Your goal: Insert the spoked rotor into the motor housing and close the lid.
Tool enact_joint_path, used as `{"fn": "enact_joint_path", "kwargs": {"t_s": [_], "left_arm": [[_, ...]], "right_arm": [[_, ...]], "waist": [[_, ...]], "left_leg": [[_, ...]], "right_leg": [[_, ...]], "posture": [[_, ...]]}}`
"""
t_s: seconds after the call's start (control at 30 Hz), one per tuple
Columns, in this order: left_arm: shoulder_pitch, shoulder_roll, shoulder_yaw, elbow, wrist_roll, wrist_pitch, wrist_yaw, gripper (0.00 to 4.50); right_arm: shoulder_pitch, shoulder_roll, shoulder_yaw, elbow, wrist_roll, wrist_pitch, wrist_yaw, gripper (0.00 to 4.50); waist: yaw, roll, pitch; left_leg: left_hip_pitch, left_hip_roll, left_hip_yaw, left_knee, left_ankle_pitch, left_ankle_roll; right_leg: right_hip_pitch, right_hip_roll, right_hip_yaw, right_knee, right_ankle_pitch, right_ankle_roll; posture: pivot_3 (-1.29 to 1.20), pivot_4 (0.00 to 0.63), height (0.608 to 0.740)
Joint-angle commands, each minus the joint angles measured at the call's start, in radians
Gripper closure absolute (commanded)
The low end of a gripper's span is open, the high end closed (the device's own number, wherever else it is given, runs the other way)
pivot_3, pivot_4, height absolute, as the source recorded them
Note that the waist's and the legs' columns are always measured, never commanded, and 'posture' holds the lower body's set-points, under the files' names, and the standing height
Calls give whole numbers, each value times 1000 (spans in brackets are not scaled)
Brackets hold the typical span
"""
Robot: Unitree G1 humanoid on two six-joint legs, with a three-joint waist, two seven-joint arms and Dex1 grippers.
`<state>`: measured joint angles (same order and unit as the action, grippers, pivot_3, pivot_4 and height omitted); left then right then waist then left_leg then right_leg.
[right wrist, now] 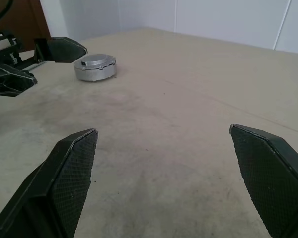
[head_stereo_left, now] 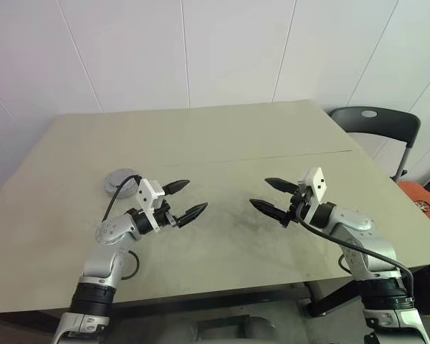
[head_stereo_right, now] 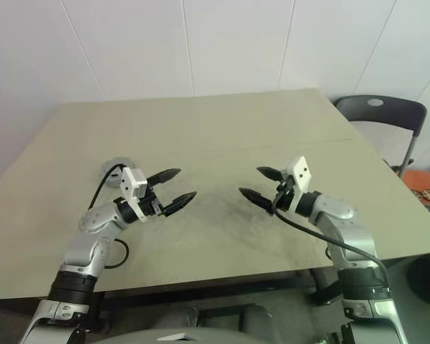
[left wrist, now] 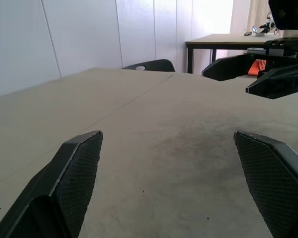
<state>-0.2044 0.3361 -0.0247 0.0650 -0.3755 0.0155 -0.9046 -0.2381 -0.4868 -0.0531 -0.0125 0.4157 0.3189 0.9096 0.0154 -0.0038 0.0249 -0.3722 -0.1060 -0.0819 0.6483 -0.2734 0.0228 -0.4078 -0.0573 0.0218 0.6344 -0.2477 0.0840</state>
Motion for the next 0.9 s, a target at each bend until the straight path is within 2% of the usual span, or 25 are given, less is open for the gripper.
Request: {"fn": "enact_joint_path", "kwargs": {"t_s": [0.03, 0.9], "left_arm": [[-9, 3, 0, -17, 4, -16, -2, 0], [-21, -18, -6, 7, 22, -29, -11, 0]], "right_arm": [[-12, -7, -8, -19, 6, -21, 7, 49], [-29, -17, -8, 9, -16, -50, 14, 49]], "waist": [[0, 0, 0], [0, 0, 0]], "left_leg": [[0, 0, 0, 0, 0, 0], [0, 0, 0, 0, 0, 0]], "right_leg": [[0, 0, 0, 0, 0, 0], [0, 0, 0, 0, 0, 0]], "posture": [[0, 0, 740], [0, 0, 740]]}}
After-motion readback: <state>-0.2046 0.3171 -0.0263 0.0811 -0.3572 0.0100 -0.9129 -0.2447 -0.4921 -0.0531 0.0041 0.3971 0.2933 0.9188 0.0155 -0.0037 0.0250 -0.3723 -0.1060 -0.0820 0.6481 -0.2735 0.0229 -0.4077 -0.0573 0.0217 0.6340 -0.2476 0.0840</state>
